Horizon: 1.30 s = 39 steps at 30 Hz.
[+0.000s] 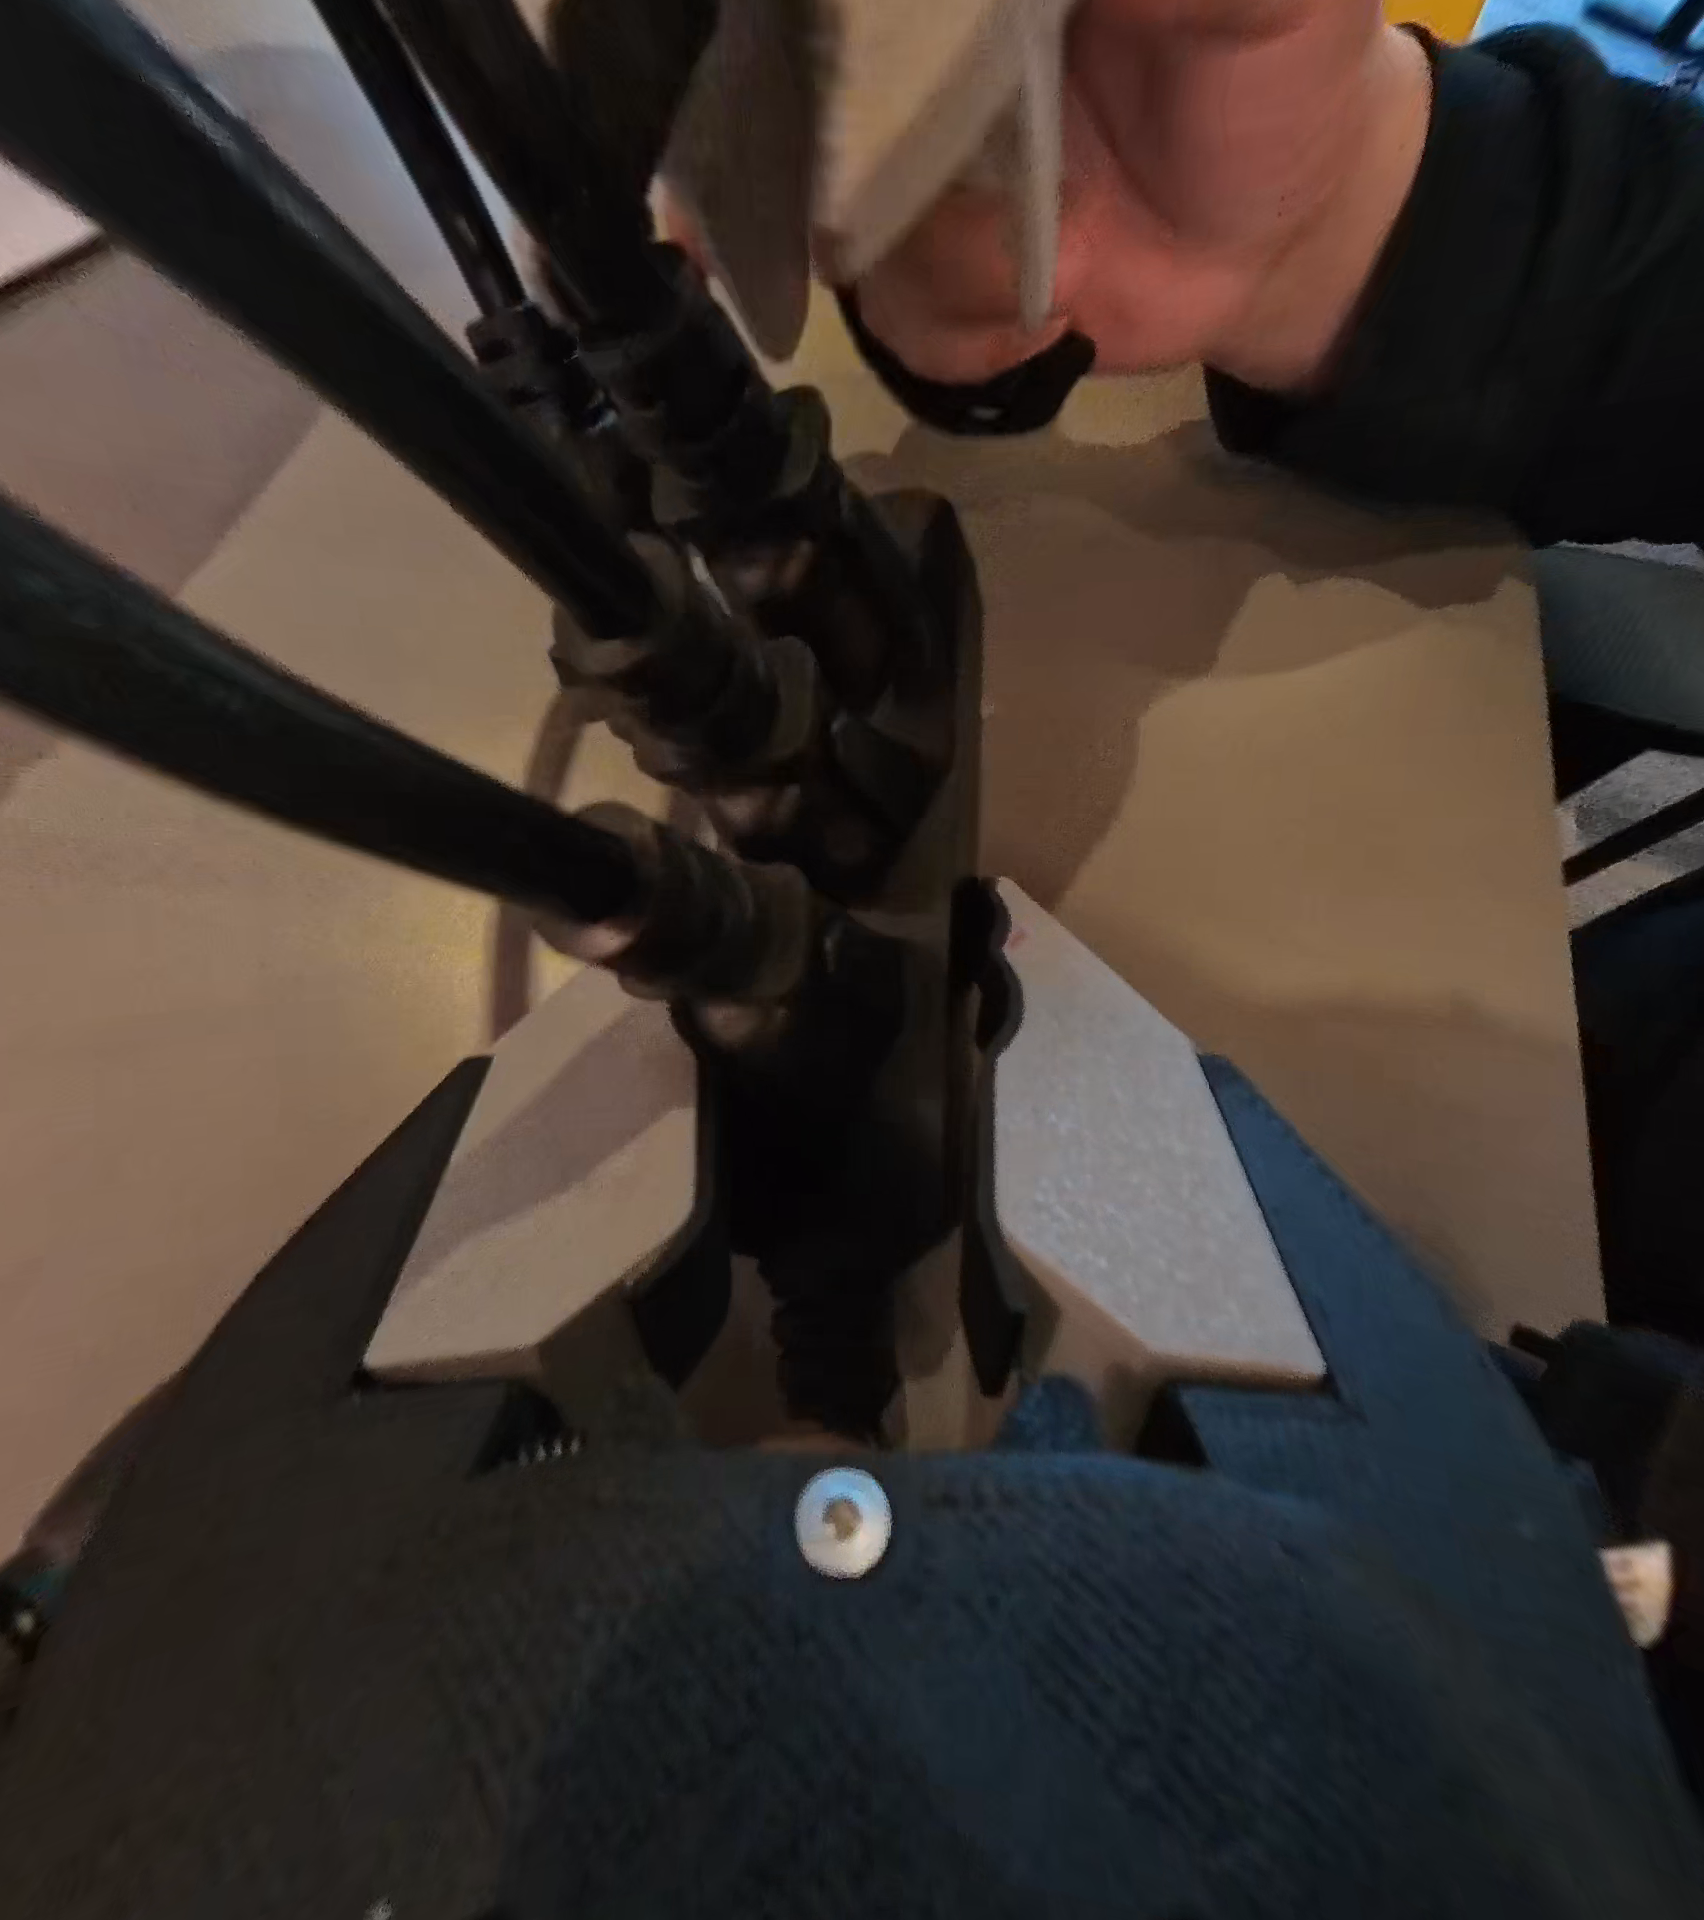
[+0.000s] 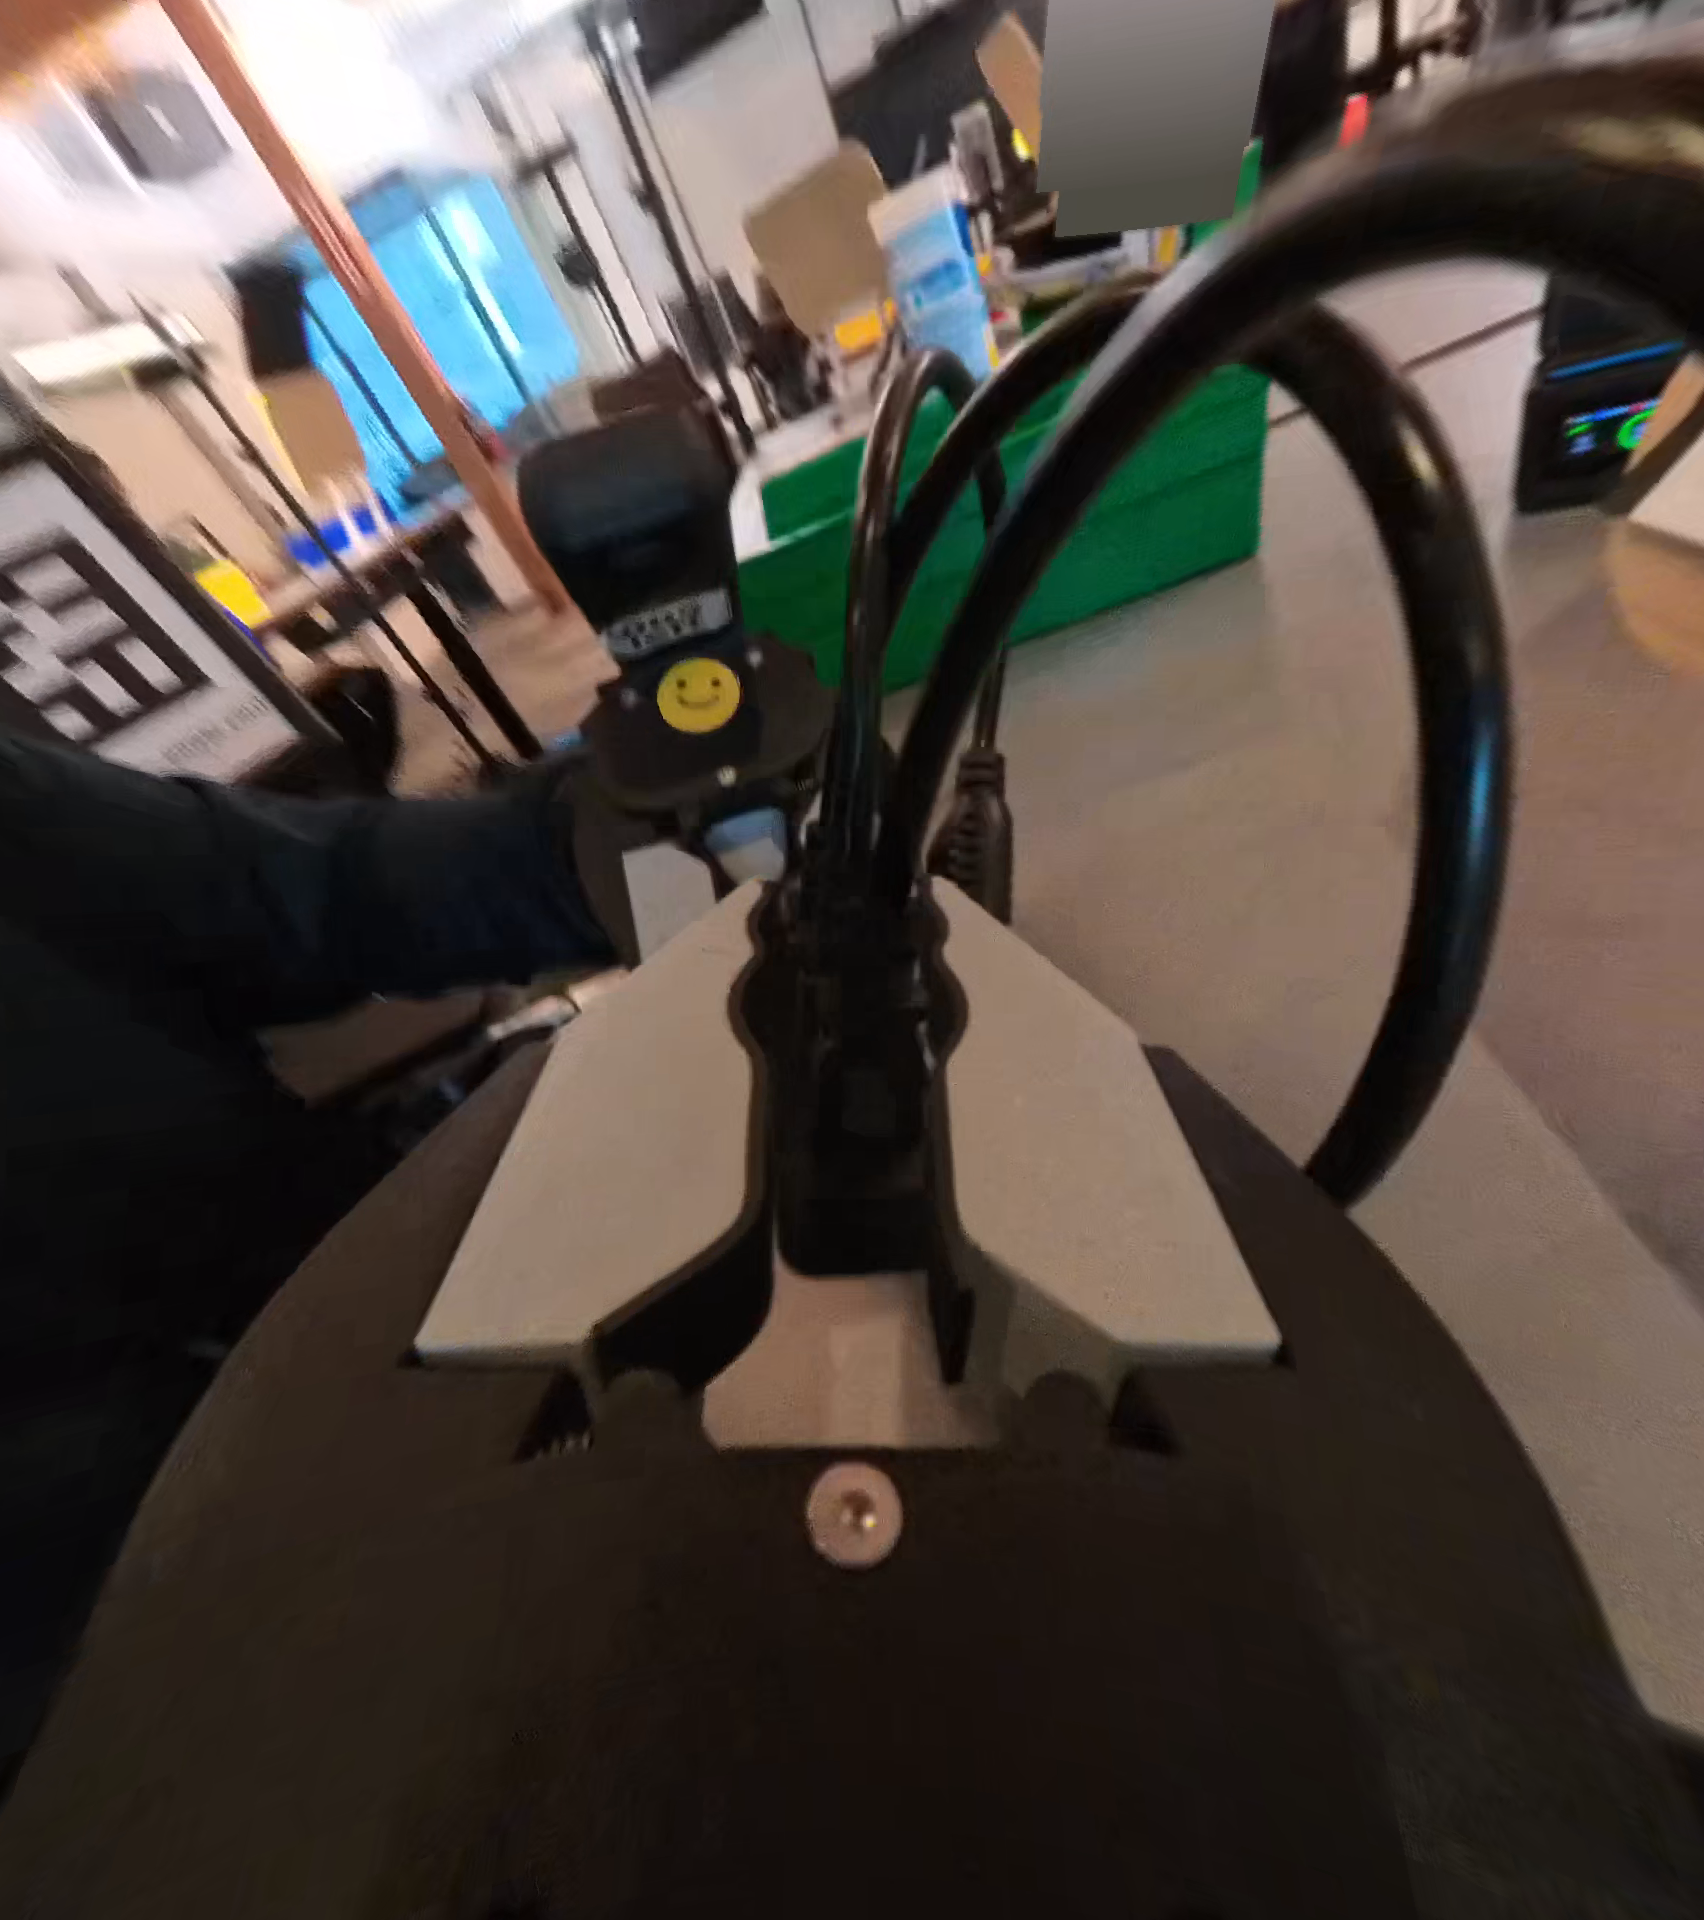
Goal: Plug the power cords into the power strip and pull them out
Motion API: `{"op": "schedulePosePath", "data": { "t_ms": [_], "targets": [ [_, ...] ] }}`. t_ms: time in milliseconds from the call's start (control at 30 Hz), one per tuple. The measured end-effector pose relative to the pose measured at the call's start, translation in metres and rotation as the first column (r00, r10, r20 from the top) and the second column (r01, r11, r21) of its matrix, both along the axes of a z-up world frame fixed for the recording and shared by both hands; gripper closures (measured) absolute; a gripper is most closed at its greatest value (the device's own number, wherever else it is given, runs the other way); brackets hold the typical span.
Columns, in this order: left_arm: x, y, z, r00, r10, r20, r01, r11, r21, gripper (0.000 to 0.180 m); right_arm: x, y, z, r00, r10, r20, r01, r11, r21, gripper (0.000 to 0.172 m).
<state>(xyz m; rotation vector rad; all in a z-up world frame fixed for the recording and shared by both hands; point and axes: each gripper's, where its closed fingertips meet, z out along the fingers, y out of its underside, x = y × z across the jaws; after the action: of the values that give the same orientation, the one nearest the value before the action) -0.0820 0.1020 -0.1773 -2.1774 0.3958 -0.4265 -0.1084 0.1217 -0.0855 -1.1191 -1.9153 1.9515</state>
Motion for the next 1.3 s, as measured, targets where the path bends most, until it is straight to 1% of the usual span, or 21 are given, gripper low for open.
{"op": "schedulePosePath", "data": {
  "t_ms": [67, 100, 133, 267, 367, 433, 500, 600, 633, 733, 800, 833, 867, 900, 933, 1033, 1133, 1267, 1300],
  "targets": [
    [-0.005, -0.004, 0.001, 1.0, 0.003, -0.005, -0.003, 1.0, 0.008, 0.133, 0.007, 0.005, -0.006, 1.0, -0.013, -0.009, 0.014, 0.995, 0.103, 0.141],
    [-0.007, -0.005, 0.002, 1.0, 0.004, -0.003, -0.004, 1.0, 0.013, 0.133, 0.008, 0.008, -0.013, 1.0, -0.018, 0.005, 0.017, 0.988, 0.153, 0.131],
    [-0.008, -0.006, 0.002, 1.0, 0.007, -0.002, -0.007, 1.0, 0.013, 0.133, 0.01, 0.007, -0.021, 0.999, -0.008, 0.033, 0.002, 0.982, 0.189, 0.126],
    [-0.008, -0.008, 0.0, 1.0, -0.005, -0.021, 0.006, 1.0, 0.012, 0.133, 0.015, -0.01, -0.045, 0.99, 0.079, 0.115, -0.105, 0.964, 0.242, 0.123],
    [-0.005, -0.009, -0.002, 0.999, -0.024, -0.045, 0.025, 1.0, 0.009, 0.133, 0.016, -0.017, -0.063, 0.982, 0.107, 0.153, -0.152, 0.936, 0.318, 0.13],
    [-0.005, -0.01, -0.003, 0.998, -0.032, -0.06, 0.032, 0.999, 0.003, 0.133, 0.018, -0.018, -0.065, 0.982, 0.125, 0.143, -0.166, 0.93, 0.327, 0.131],
    [-0.003, -0.011, -0.003, 0.997, -0.05, -0.061, 0.051, 0.999, 0.01, 0.133, 0.02, -0.02, -0.061, 0.98, 0.154, 0.126, -0.186, 0.934, 0.305, 0.133],
    [-0.005, -0.013, -0.007, 0.994, -0.054, -0.093, 0.054, 0.999, -0.005, 0.133, 0.018, -0.017, -0.046, 0.982, 0.162, 0.102, -0.179, 0.965, 0.191, 0.147],
    [-0.004, -0.013, -0.007, 0.994, -0.056, -0.097, 0.056, 0.998, -0.004, 0.133, 0.017, -0.014, -0.045, 0.982, 0.156, 0.109, -0.174, 0.968, 0.178, 0.152],
    [-0.006, -0.012, -0.007, 0.994, -0.046, -0.097, 0.046, 0.999, -0.004, 0.133, 0.016, -0.013, -0.048, 0.984, 0.142, 0.111, -0.162, 0.966, 0.2, 0.15],
    [-0.007, -0.012, -0.006, 0.995, -0.039, -0.091, 0.039, 0.999, -0.002, 0.134, 0.019, -0.014, -0.055, 0.978, 0.15, 0.141, -0.18, 0.956, 0.23, 0.139],
    [-0.008, -0.011, -0.006, 0.995, -0.035, -0.09, 0.035, 0.999, -0.003, 0.134, 0.018, -0.013, -0.058, 0.978, 0.142, 0.15, -0.176, 0.954, 0.243, 0.137],
    [-0.009, -0.011, -0.007, 0.995, -0.032, -0.096, 0.032, 0.999, -0.006, 0.133, 0.016, -0.012, -0.058, 0.979, 0.135, 0.15, -0.169, 0.955, 0.244, 0.139],
    [-0.009, -0.011, -0.007, 0.995, -0.032, -0.098, 0.031, 0.999, -0.006, 0.133, 0.015, -0.012, -0.058, 0.981, 0.129, 0.146, -0.163, 0.955, 0.247, 0.147],
    [-0.009, -0.011, -0.007, 0.995, -0.028, -0.1, 0.028, 1.0, -0.007, 0.133, 0.015, -0.013, -0.058, 0.982, 0.129, 0.14, -0.161, 0.956, 0.247, 0.149],
    [-0.011, -0.011, -0.009, 0.995, -0.024, -0.101, 0.022, 1.0, -0.016, 0.133, 0.011, -0.015, -0.058, 0.986, 0.118, 0.121, -0.143, 0.964, 0.226, 0.149],
    [-0.011, -0.011, -0.01, 0.994, -0.021, -0.103, 0.019, 1.0, -0.024, 0.134, 0.009, -0.017, -0.06, 0.983, 0.108, 0.146, -0.136, 0.971, 0.199, 0.149],
    [-0.011, -0.011, -0.013, 0.994, -0.024, -0.103, 0.02, 0.999, -0.043, 0.134, 0.01, -0.018, -0.061, 0.992, 0.071, 0.103, -0.096, 0.96, 0.262, 0.149],
    [-0.011, -0.011, -0.014, 0.995, -0.028, -0.095, 0.023, 0.998, -0.054, 0.134, 0.01, -0.019, -0.064, 0.991, 0.068, 0.116, -0.097, 0.957, 0.272, 0.149]
  ]
}}
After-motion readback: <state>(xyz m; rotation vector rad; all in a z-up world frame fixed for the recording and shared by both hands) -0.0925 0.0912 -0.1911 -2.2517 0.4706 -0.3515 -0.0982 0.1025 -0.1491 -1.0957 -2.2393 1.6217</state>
